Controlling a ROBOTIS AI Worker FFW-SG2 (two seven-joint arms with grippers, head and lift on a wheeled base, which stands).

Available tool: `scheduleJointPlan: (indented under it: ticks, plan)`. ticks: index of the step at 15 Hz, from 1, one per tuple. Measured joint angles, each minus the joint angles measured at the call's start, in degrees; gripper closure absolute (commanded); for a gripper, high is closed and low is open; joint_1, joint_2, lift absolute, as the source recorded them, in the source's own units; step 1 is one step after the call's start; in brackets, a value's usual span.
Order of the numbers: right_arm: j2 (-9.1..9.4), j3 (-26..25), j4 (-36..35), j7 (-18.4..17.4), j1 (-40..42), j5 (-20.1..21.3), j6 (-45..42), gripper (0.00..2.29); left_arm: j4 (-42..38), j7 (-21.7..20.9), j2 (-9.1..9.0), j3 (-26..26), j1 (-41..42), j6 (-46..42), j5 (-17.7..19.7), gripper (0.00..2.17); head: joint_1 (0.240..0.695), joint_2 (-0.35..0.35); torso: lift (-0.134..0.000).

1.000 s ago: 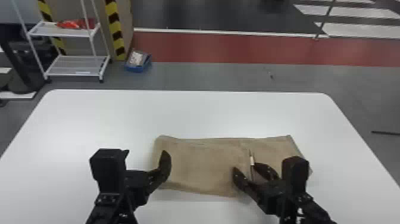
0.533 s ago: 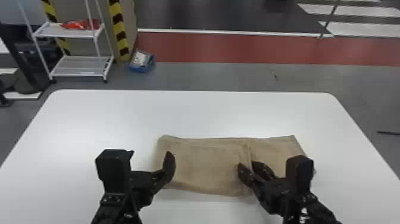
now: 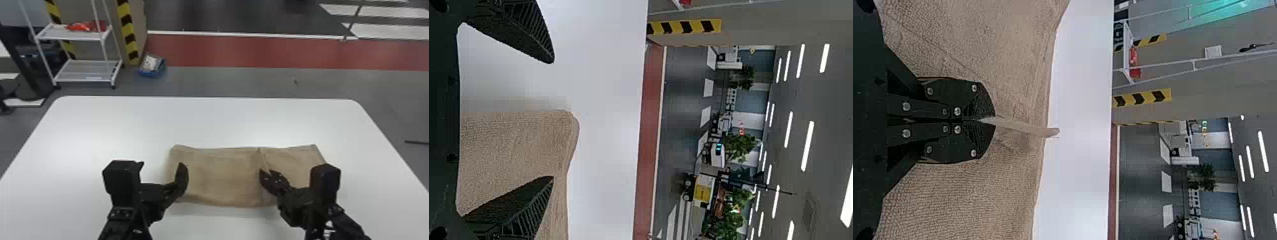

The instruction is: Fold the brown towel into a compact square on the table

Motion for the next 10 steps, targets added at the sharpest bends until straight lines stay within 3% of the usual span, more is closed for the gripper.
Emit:
scheduleJointPlan:
  ticks: [5,8,10]
  plan:
    - [0.0,-3.6,-6.0,0.4,-0.2,-3.5,1.5,1.3,-0.2,0.0,0.12,0.2,0.0,0.1,0.0,0.04,0.695,-0.088,-0.12]
    - [0.0,-6.5,-1.7,0.6,-2.7,-3.6,1.8,1.3,0.8,-0.1,0.18,1.0,0.1,-3.0,0.2,0.05,0.695,-0.118,-0.12]
    - [0.0,-8.9,0.5,2.8,-4.3,-5.6,2.0,1.3,3.3,-0.1,0.18,1.5,0.0,-9.2,0.1,0.05,0.695,-0.12,-0.12]
